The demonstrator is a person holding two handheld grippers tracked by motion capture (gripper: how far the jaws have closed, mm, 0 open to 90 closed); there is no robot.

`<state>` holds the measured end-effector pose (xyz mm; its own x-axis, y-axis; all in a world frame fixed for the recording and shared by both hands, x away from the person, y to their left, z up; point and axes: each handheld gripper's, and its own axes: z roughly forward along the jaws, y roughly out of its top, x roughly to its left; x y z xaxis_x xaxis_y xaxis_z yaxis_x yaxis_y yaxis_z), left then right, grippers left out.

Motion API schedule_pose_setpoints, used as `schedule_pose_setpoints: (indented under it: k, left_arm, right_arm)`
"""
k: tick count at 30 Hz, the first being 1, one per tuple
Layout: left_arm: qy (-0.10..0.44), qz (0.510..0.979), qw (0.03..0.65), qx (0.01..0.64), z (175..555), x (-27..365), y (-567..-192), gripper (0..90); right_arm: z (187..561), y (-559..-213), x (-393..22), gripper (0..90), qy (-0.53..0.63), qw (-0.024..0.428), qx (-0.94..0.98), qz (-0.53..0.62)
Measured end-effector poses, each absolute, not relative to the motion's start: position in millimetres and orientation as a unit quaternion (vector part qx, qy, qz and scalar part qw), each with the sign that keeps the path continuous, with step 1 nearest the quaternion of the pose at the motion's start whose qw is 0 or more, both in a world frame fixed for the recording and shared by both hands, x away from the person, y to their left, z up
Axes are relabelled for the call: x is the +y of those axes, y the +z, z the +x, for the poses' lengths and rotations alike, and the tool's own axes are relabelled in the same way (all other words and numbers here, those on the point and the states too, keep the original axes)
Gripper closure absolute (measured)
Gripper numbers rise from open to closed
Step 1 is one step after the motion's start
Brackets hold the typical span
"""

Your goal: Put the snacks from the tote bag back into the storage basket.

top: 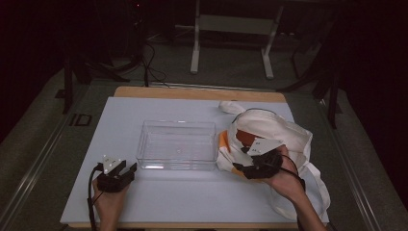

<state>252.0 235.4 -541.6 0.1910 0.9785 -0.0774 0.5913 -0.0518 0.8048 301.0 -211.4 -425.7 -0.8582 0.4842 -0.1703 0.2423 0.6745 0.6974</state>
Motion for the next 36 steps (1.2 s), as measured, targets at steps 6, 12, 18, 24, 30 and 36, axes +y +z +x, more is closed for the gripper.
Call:
schedule_pose_setpoints:
  k: [6,12,18,24,30,36]
  left_arm:
    - [0.261,0.677,0.371,0.580,252,235,-542,55.1]
    - [0.261,0.676,0.372,0.581,252,235,-542,55.1]
    - [0.260,0.676,0.371,0.581,252,235,-542,55.1]
    - [0.260,0.676,0.371,0.581,252,236,-542,55.1]
    - [0.261,0.676,0.371,0.581,252,235,-542,54.9]
    - [0.260,0.676,0.371,0.581,252,235,-542,54.6]
  right_arm:
    - [307,-421,-218,40.1,0.348,0.176,0.897,0.207]
    - [313,-416,-227,38.9,0.350,0.183,0.893,0.215]
    - [317,-412,-232,38.2,0.339,0.195,0.894,0.217]
    - [320,-409,-239,38.1,0.334,0.200,0.893,0.224]
    - [325,-407,-246,38.0,0.330,0.203,0.892,0.233]
    - [330,-405,-253,37.9,0.322,0.207,0.893,0.238]
